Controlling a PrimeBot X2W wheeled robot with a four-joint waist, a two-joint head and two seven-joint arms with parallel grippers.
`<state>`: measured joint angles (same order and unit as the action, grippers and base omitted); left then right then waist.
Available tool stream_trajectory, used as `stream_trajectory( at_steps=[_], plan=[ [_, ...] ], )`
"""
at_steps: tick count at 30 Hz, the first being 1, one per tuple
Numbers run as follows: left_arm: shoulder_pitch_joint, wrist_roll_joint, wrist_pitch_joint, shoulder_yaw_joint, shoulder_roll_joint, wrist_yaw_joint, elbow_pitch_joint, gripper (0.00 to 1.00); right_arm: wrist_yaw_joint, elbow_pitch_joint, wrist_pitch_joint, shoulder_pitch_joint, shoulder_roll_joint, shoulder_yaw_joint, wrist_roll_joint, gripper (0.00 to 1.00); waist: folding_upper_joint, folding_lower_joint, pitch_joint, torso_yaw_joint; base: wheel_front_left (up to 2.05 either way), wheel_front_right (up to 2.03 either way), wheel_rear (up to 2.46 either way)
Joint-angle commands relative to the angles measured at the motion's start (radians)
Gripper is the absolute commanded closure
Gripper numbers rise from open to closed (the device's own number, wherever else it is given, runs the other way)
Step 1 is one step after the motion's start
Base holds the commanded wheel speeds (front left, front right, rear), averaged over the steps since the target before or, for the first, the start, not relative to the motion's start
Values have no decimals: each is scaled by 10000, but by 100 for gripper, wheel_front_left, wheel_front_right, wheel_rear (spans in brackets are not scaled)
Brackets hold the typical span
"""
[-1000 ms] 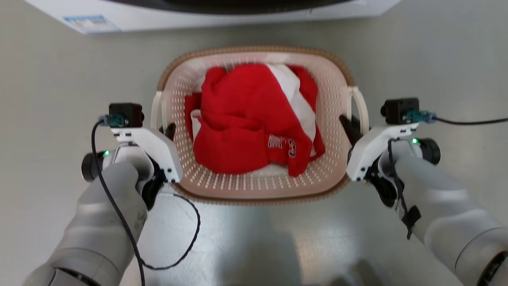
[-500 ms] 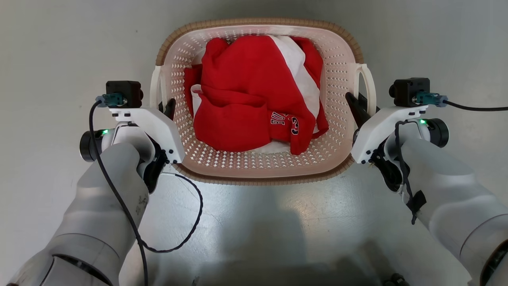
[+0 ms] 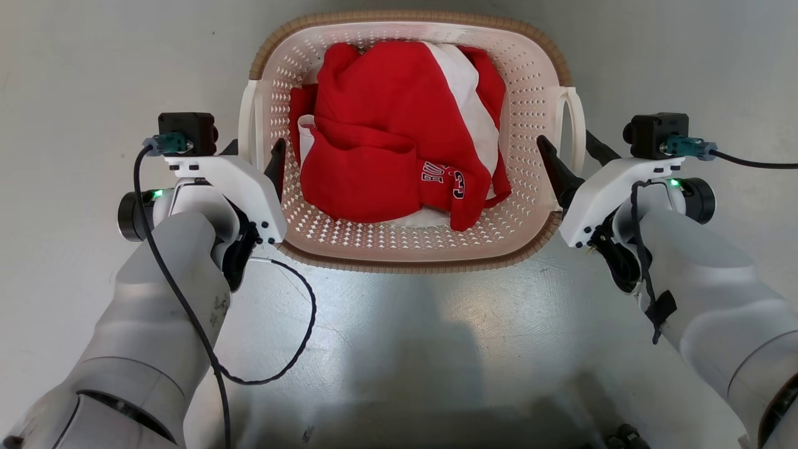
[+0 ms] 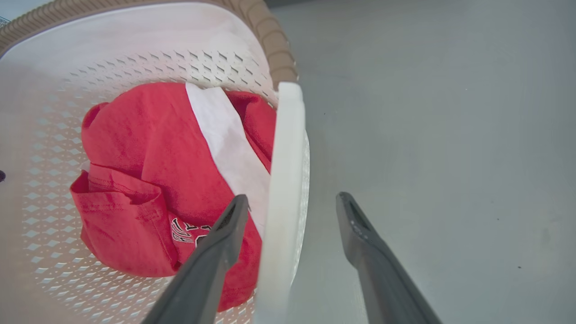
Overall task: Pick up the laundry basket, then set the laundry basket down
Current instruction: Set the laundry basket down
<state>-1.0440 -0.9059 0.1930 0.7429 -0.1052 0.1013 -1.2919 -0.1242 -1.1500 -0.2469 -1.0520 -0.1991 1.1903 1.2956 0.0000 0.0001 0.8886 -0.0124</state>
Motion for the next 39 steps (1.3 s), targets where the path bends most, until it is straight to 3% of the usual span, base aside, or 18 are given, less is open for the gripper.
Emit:
stream_trajectory(
  at_steps=[1,18,31,39],
  plan=[
    [-54,-1,-12,-146,-326,-81,14,0,-65,-78,-135,297,9,-36,90,0,0,-1,-5,6,0,0,0],
    [261,11,235,-28,-380,-174,12,0,-65,258,-147,590,-76,-1077,-770,0,0,-1,-655,7,0,0,0],
    [1235,-49,673,-249,-508,16,137,0,-65,932,-148,1773,-125,-2425,-1790,0,0,-1,-2790,-194,0,0,0],
    [2253,561,685,-1399,-1084,-172,1806,0,-65,1707,-148,2697,-158,-3730,-3002,0,0,-1,-4373,-380,0,0,0]
  ],
)
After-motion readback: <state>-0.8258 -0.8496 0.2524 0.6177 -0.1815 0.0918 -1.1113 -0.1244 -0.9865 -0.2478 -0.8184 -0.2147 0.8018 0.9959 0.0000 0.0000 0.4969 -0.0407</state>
